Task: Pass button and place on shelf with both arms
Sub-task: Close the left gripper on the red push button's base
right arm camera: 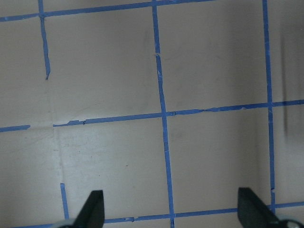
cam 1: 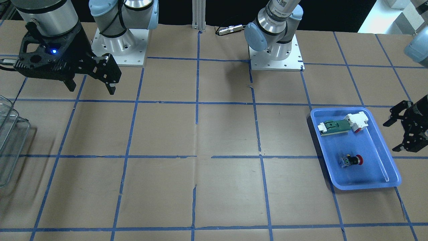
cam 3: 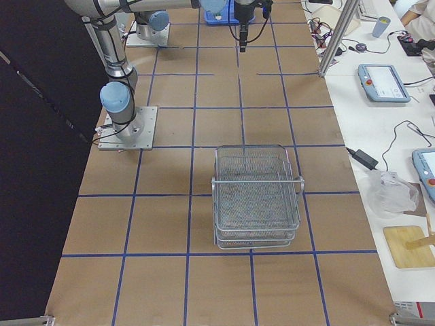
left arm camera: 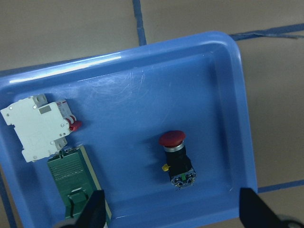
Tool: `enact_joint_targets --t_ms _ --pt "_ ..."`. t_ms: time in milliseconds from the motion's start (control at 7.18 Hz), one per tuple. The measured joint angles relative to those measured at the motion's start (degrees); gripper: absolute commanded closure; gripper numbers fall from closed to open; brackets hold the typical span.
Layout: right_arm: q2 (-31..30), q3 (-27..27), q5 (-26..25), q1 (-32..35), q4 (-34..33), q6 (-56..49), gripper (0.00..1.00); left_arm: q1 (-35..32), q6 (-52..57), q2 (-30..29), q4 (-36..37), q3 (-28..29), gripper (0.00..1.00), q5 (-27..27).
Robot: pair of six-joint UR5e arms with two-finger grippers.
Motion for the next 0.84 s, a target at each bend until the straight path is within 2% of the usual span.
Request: enact_joint_targets --t_ms 557,836 --pt "0.0 0.0 0.0 0.0 0.0 0.0 0.00 2.8 -7.9 -8.7 0.6 0.7 0.00 -10.2" --pt "0.0 0.0 0.0 0.0 0.0 0.0 0.00 2.9 -8.9 -11.8 0.7 0.8 0.00 -12.8"
